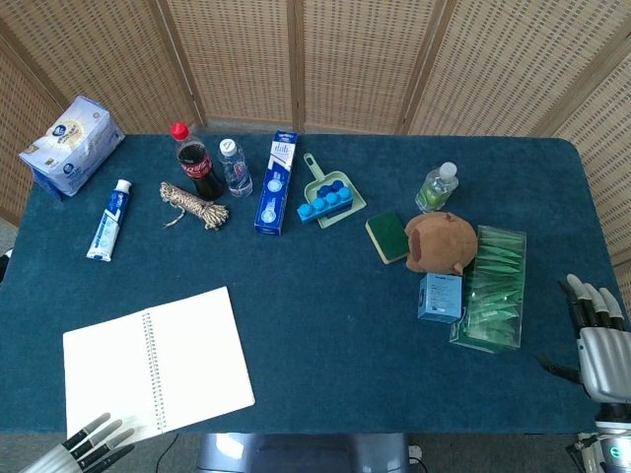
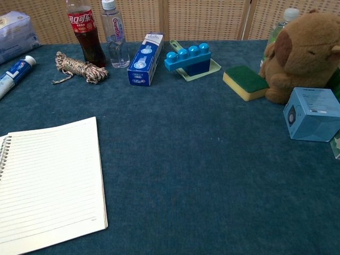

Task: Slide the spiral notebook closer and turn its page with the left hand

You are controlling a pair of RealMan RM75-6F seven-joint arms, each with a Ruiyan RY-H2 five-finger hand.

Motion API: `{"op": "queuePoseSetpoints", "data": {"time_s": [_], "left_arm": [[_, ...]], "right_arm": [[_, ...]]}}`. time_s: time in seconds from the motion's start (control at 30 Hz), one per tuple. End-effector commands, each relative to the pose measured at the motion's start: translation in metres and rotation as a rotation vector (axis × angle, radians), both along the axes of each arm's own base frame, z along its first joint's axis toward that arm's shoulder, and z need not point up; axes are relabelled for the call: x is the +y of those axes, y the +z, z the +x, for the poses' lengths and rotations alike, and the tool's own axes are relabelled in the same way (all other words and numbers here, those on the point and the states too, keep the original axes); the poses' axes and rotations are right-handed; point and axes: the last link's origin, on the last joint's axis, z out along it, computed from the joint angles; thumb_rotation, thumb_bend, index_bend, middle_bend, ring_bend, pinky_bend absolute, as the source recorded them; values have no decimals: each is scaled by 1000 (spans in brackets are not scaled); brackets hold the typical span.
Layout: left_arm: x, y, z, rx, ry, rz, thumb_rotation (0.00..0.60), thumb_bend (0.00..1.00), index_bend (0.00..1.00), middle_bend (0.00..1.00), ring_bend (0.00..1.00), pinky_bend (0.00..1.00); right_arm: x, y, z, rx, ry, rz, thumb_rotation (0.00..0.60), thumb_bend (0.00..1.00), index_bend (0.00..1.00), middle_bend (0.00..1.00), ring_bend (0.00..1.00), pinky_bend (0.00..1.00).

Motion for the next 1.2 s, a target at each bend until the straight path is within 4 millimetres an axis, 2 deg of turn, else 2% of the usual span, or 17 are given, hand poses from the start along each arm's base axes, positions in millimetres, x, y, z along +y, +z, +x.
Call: {"op": "queuePoseSetpoints", "data": {"time_s": [0.03, 0.33, 0.57, 1.2], "left_arm": [[4, 5, -6, 21, 12, 79, 600, 0, 0, 0, 0, 0], [8, 7, -22, 136, -8, 155, 600, 0, 0, 0, 0, 0], [9, 3, -24, 184, -53, 184, 600, 0, 0, 0, 0, 0], [28, -18, -17, 196, -125, 248, 600, 0, 0, 0, 0, 0]], "right_arm": [[0, 0, 0, -2, 0, 4, 597, 0, 0, 0, 0, 0], [0, -3, 1, 1, 3, 13, 596, 0, 0, 0, 0, 0], [1, -4, 2, -3, 7, 16, 598, 0, 0, 0, 0, 0], [1, -1, 2, -12, 9, 10, 598, 0, 0, 0, 0, 0]]}}
